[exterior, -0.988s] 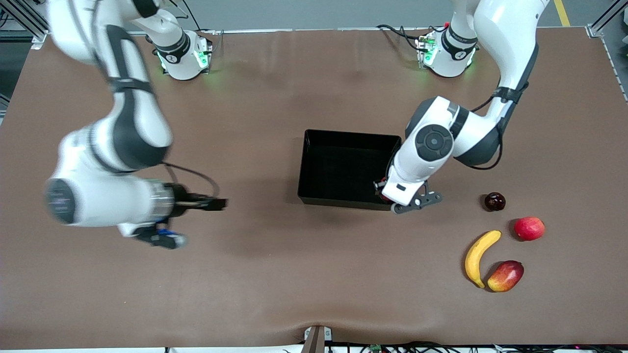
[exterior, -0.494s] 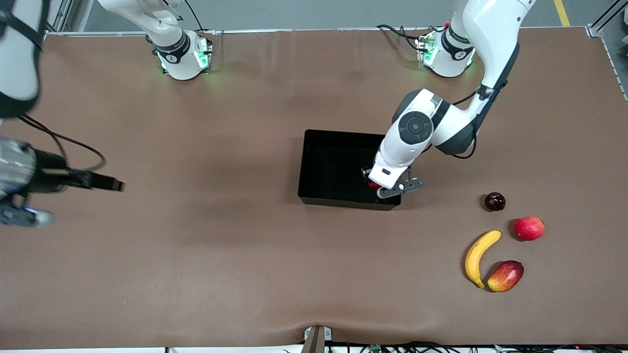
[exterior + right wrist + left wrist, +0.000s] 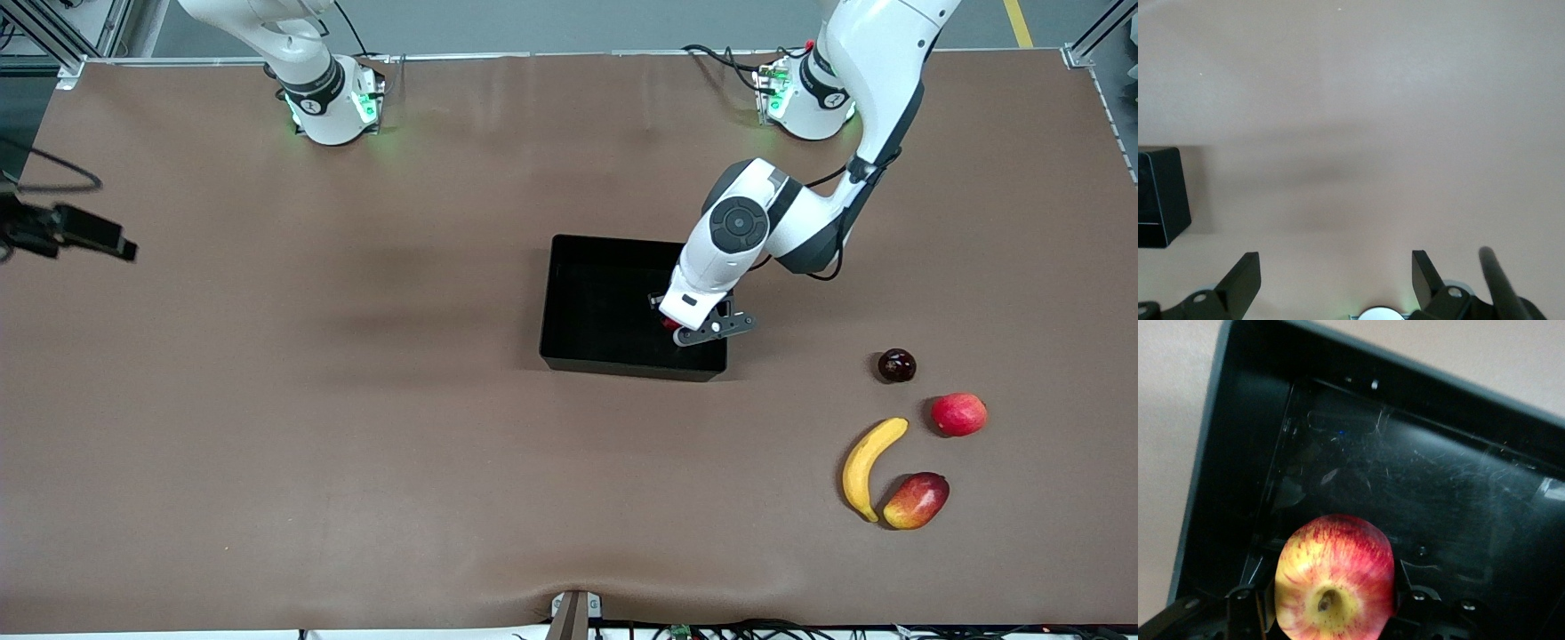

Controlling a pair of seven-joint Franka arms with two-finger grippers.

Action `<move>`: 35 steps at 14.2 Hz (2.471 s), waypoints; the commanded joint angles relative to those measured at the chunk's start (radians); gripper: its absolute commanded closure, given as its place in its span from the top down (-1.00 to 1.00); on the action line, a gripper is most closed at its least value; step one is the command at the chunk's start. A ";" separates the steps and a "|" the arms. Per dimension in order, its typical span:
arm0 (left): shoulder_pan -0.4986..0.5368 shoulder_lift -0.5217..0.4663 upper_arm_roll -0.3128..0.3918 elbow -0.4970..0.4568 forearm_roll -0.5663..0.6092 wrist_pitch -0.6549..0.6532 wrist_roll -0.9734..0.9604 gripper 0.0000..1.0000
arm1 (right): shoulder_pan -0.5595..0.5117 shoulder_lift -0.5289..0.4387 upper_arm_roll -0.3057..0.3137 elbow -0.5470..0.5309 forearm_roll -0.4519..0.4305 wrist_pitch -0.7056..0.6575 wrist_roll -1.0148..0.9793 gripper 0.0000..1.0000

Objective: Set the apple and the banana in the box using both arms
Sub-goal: 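Carry the apple over the box with the left gripper and release it, then move the left gripper back over the yellow banana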

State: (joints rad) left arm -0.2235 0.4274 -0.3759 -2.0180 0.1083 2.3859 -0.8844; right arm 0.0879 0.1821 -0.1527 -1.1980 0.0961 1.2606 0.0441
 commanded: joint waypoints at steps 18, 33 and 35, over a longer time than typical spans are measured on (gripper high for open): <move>-0.039 0.028 0.000 -0.071 0.094 0.048 -0.064 0.48 | -0.086 -0.185 0.018 -0.256 -0.072 0.098 -0.216 1.00; 0.217 0.000 0.009 0.473 0.079 -0.499 0.334 1.00 | -0.059 -0.277 0.038 -0.342 -0.122 0.148 -0.217 1.00; 0.275 0.033 0.011 0.479 0.082 -0.482 0.498 1.00 | -0.059 -0.277 0.038 -0.342 -0.122 0.145 -0.216 1.00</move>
State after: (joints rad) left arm 0.0087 0.4172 -0.3564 -1.5676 0.1773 1.9070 -0.5077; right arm 0.0264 -0.0739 -0.1184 -1.5297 -0.0008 1.4024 -0.1676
